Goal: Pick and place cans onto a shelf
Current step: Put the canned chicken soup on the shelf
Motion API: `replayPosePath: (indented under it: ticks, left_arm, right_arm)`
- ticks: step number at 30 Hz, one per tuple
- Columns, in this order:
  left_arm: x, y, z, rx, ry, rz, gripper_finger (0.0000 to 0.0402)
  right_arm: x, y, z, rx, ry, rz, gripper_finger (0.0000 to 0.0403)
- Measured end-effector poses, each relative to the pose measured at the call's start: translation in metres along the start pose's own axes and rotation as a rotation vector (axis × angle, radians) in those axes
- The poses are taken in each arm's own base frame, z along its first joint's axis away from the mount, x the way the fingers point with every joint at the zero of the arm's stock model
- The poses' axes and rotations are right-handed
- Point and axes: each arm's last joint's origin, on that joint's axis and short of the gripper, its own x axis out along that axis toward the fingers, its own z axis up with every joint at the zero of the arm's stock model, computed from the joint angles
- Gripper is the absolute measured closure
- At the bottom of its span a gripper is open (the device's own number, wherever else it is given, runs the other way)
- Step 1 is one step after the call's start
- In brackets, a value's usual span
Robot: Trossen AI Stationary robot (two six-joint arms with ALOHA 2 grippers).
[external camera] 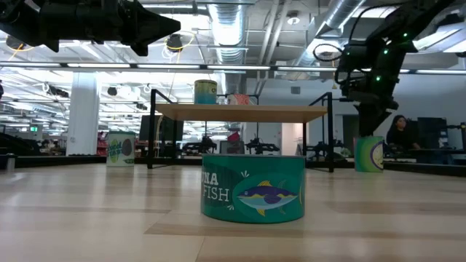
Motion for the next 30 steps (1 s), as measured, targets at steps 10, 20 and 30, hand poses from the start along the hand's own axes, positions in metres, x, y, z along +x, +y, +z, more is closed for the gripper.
replayPosePath:
  ticks: [10,20,30]
  left_arm:
    - [0.0,0.0,0.0,0.001,0.0,0.0,0.04]
    - [0.0,0.0,0.0,0.001,0.001,0.0,0.04]
    - [0.0,0.0,0.0,-0.002,0.0,0.0,0.04]
  right_arm:
    - [0.021,0.006,0.007,-0.062,0.052,-0.056,0.0312]
    - [-0.01,0.012,0.006,-0.084,0.038,-0.096,0.0395]
    - [-0.082,0.008,0.027,0.093,-0.166,-0.321,0.0394]
